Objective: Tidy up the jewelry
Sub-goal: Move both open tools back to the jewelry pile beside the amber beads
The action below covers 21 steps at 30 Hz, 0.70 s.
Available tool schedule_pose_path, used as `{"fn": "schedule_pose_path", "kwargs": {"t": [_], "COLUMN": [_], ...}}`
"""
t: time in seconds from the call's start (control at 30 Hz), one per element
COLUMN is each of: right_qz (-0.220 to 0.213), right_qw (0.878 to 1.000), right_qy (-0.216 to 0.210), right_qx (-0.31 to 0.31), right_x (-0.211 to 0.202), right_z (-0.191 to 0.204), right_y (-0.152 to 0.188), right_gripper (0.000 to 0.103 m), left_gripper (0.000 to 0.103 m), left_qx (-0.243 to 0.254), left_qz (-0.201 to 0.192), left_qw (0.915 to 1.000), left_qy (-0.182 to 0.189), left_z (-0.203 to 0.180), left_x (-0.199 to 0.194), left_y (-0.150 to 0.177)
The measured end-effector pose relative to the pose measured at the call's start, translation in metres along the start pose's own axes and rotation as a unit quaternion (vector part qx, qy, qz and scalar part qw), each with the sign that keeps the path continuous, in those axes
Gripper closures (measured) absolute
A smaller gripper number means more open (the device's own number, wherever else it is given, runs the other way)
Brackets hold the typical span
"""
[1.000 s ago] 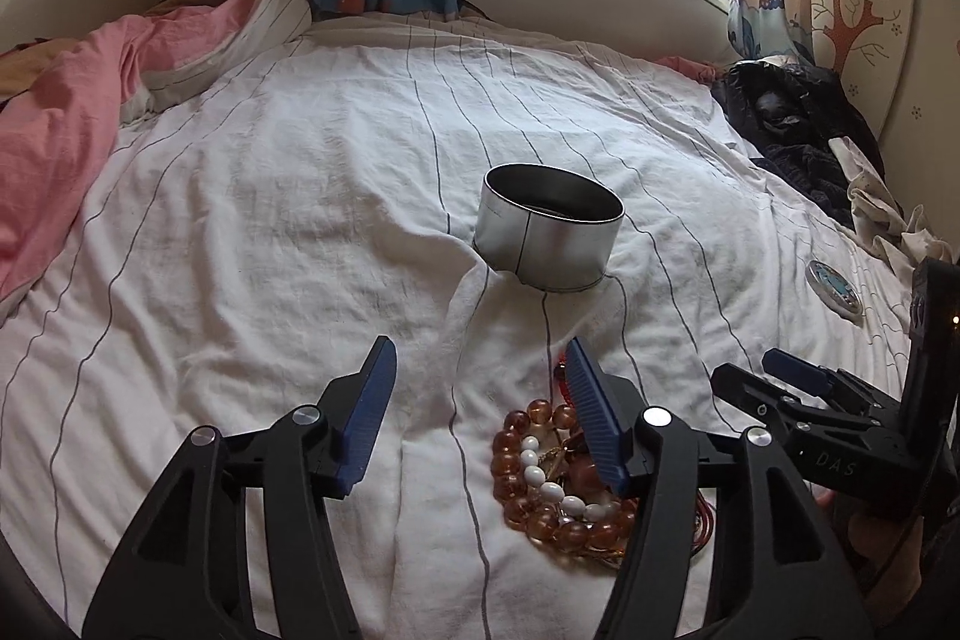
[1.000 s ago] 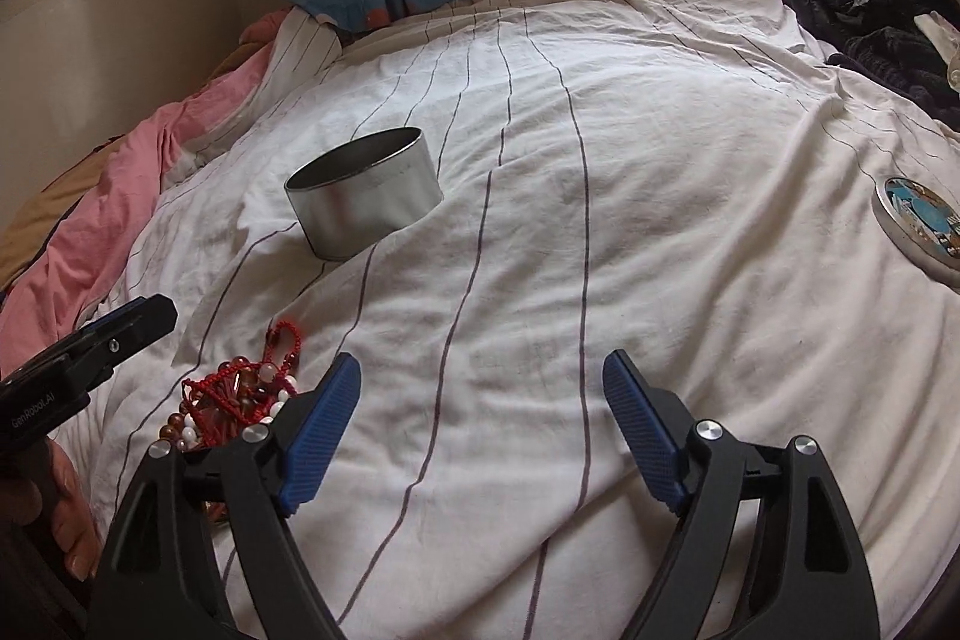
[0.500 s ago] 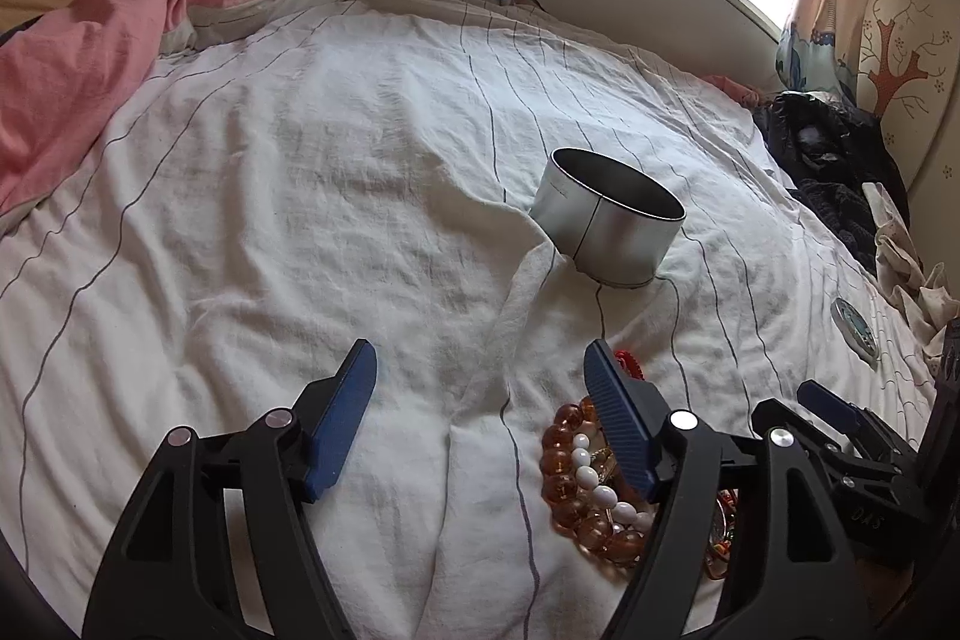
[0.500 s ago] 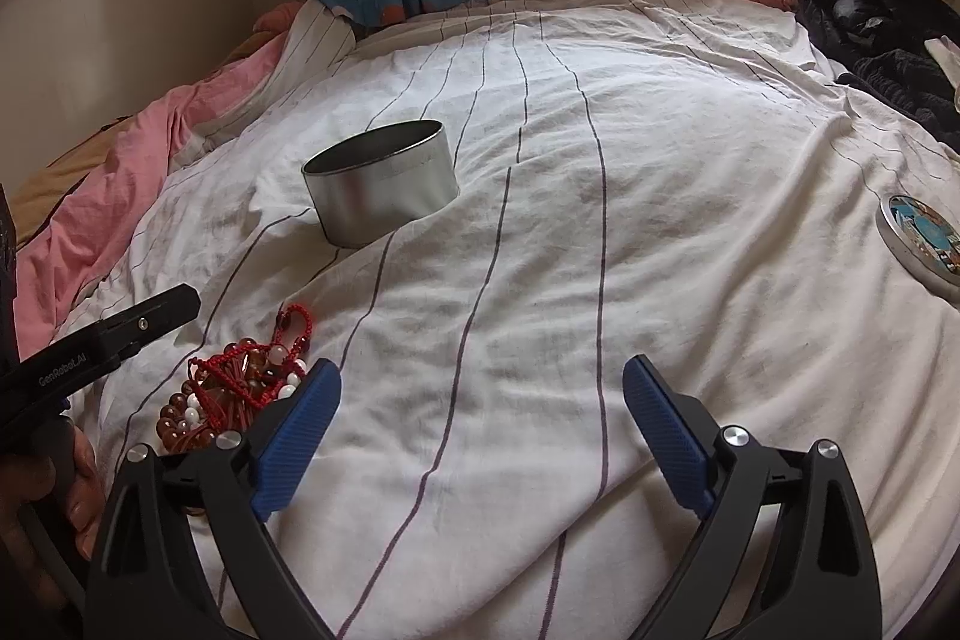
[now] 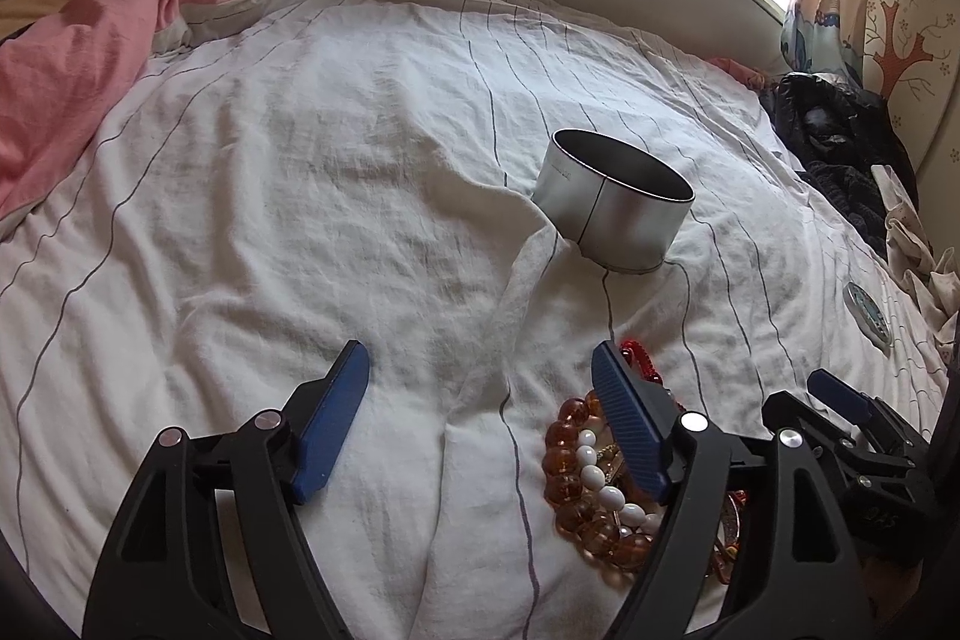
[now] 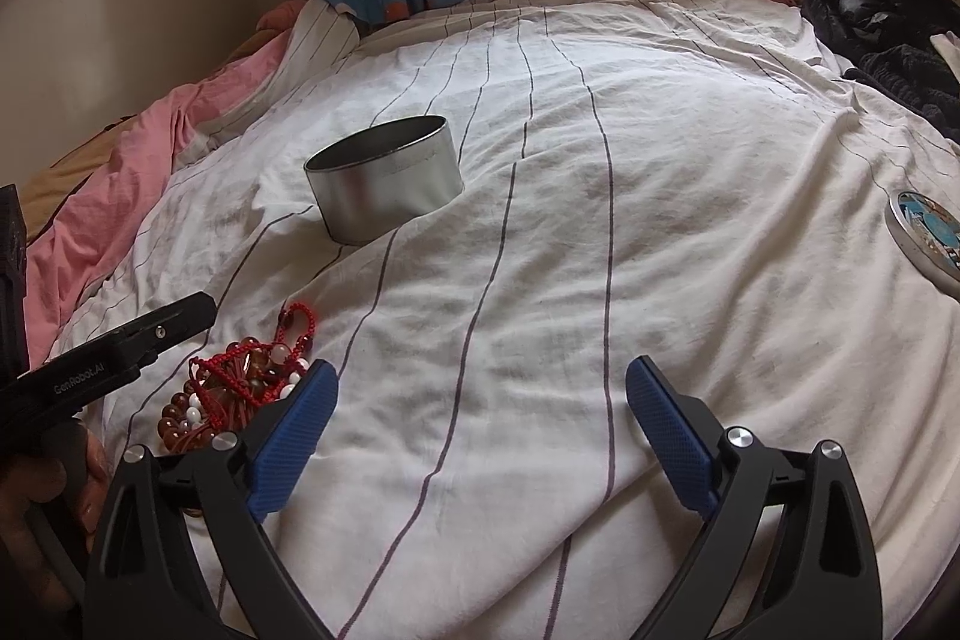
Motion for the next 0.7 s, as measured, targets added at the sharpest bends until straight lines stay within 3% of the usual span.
{"fn": "schedule_pose_path", "kwargs": {"t": [0.7], "right_qz": [0.000], "right_qw": [1.000], "right_qy": [0.000], "right_qx": [0.000], "right_x": [-0.0003], "right_z": [0.0000], "right_y": [-0.0004], "right_gripper": [0.009], "left_gripper": [0.026], "left_qx": [0.004], "left_qz": [0.003], "left_qw": [1.0000], "left_qy": [-0.003], "left_z": [-0.0032], "left_x": [0.0020], "left_y": [0.0019]}}
Point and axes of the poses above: each gripper's, at about its wrist camera, not at the fingertips, and x roughly the way its jaws point, z to its left, y to its underside, the point moved 10 cm from there along x, roughly the way its jaws point, and after that the axes turned 8 degrees about -y, right-handed, at the moved point
